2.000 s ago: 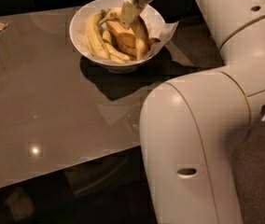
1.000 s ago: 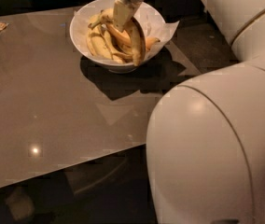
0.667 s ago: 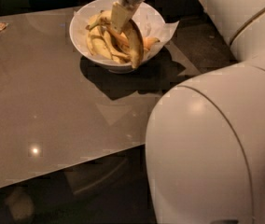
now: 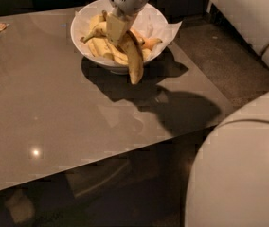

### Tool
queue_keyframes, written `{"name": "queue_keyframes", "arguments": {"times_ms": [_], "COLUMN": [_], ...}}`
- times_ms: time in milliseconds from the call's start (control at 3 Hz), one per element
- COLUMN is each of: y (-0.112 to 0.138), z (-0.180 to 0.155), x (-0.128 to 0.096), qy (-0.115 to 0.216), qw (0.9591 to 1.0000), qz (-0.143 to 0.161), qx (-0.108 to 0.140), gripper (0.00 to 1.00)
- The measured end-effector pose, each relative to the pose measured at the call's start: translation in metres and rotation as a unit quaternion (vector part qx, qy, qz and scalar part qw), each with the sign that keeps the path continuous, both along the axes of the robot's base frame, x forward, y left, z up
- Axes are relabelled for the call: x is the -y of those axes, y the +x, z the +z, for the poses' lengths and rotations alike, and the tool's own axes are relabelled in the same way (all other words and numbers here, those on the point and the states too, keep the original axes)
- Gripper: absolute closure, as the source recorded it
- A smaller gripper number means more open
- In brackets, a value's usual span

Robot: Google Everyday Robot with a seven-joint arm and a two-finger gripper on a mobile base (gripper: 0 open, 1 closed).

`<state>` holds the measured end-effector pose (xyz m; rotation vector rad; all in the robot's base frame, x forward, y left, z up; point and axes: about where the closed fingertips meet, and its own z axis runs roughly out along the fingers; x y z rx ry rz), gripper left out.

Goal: Pick banana from white bowl

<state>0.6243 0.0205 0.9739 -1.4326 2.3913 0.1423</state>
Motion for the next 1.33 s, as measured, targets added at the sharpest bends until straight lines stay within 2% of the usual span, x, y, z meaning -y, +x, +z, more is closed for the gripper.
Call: {"name": "queue_keyframes", "arguments": {"times_ms": [333, 667, 1000, 1333], "y": [-0.006, -0.022, -0.065, -0.067], "z": [0.001, -0.008, -0.021, -0.022], "x": [-0.007, -0.011, -0.02, -0.02], "qy": [0.0, 0.009, 0.02, 0.019], "qw": [1.0, 0.9997, 0.9986, 0.9986], "qz": [0.004, 0.003, -0.001, -0.001], "qx": [-0.003, -0.024, -0.048, -0.049], "gripper": [1.0, 1.0, 1.0, 1.0]}}
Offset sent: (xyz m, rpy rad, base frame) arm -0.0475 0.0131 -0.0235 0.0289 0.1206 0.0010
